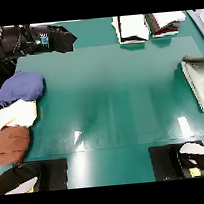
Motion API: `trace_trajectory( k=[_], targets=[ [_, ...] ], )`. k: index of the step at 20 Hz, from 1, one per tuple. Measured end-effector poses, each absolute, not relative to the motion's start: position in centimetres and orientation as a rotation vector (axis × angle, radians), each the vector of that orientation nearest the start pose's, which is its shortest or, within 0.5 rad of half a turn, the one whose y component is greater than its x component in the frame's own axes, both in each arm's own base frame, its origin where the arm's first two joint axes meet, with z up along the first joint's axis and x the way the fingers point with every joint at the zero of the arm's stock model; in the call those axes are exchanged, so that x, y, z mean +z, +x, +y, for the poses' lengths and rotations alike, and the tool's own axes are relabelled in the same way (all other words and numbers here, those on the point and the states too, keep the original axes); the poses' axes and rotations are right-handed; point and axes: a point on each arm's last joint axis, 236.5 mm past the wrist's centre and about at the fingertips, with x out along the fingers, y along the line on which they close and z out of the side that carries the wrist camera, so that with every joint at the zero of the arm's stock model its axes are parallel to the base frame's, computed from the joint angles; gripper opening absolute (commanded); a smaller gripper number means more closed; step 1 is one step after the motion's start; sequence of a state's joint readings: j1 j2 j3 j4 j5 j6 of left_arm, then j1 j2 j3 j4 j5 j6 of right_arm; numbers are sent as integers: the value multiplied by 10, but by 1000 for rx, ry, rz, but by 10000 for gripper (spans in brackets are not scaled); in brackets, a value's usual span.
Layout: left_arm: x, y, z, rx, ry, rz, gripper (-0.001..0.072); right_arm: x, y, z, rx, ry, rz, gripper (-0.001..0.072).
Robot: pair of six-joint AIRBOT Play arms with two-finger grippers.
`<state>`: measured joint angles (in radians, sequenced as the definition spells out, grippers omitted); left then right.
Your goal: Fold the shirts.
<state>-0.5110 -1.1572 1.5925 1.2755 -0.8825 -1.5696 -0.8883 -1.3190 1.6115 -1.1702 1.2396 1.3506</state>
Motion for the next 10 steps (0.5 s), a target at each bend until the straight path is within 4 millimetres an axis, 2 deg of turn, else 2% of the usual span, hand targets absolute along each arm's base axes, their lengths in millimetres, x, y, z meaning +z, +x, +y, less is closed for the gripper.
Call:
trace_trajectory(
  k=[2,3,5,6,8,10],
  targets=[
    [297,380,-274,-683,-113,496,26,154,323,-297,-496,474,836,24],
    [297,380,-274,-683,-112,497,26,143,311,-298,-517,479,868,97],
    [297,380,-274,-683,-110,496,27,119,285,-301,-563,493,934,426],
    [297,380,-274,-683,-109,496,27,107,272,-300,-580,506,971,508],
    [297,380,-274,-683,-108,496,26,90,251,-301,-612,531,1020,522],
    [297,380,-274,-683,-108,496,27,81,241,-298,-619,551,1047,522]
  ],
)
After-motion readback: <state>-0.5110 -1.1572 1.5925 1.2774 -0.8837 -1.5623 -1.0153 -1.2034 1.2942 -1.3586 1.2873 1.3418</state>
